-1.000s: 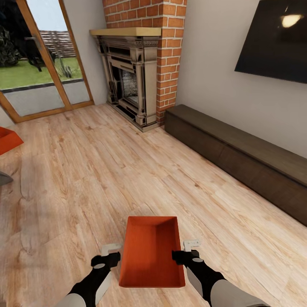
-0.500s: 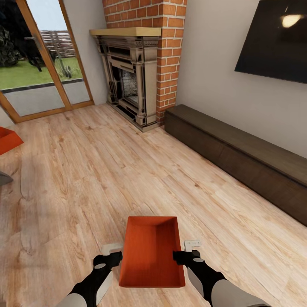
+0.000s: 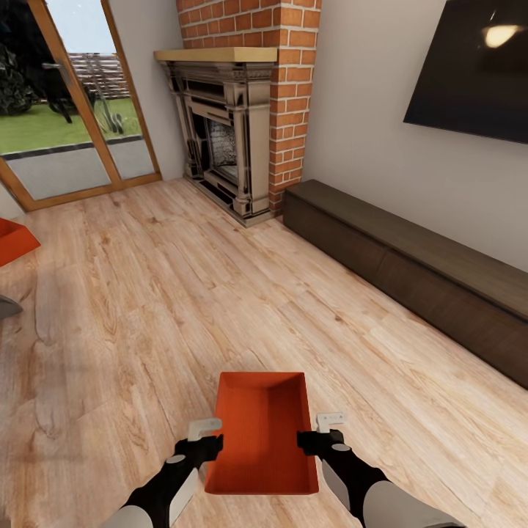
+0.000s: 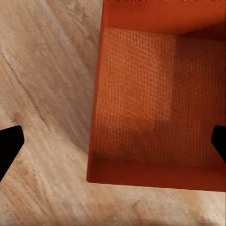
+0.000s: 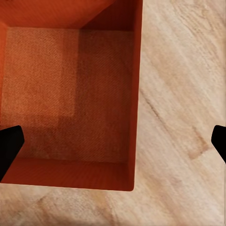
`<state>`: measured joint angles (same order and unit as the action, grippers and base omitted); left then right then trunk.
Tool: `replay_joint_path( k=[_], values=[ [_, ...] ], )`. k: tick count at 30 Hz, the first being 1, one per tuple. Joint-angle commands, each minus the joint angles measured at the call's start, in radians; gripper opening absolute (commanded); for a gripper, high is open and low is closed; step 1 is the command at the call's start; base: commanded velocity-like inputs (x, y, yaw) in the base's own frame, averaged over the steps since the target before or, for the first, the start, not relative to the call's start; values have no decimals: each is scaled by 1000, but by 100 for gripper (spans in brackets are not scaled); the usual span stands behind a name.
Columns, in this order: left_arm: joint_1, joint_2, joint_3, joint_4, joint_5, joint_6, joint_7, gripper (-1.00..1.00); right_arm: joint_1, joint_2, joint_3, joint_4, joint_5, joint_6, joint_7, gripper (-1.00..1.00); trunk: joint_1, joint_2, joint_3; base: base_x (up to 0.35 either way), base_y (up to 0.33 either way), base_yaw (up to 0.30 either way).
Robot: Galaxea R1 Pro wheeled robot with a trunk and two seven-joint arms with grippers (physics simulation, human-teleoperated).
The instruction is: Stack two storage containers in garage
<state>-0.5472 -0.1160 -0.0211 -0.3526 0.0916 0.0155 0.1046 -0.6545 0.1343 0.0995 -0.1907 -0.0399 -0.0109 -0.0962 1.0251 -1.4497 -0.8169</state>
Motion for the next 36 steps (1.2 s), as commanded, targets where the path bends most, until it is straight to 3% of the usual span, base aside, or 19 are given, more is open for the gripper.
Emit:
replay_joint_path(
  k=[1, 8, 20, 26, 36],
  values=[
    [0, 0, -2, -2, 11, 2, 9, 100, -1, 0, 8, 1, -4, -1, -6, 100, 0, 0, -1, 0, 0, 0],
    [0, 0, 1, -7, 13, 1, 35, 100, -1, 0, 8, 1, -6, -1, -7, 100, 0, 0, -1, 0, 0, 0],
    [0, 2, 0, -6, 14, 3, 36, 100, -1, -2, 8, 18, -9, -6, -8, 100, 46, -84, -38, 0, 0, 0],
    [0, 3, -2, -4, 12, 3, 37, 100, -1, -5, 9, 108, -5, -93, -7, 100, 69, -126, -57, 0, 0, 0],
    [0, 6, -5, -10, 3, 4, 40, 100, -1, -6, 11, 123, -2, -117, -7, 100, 107, -196, -88, 0, 0, 0]
  ],
)
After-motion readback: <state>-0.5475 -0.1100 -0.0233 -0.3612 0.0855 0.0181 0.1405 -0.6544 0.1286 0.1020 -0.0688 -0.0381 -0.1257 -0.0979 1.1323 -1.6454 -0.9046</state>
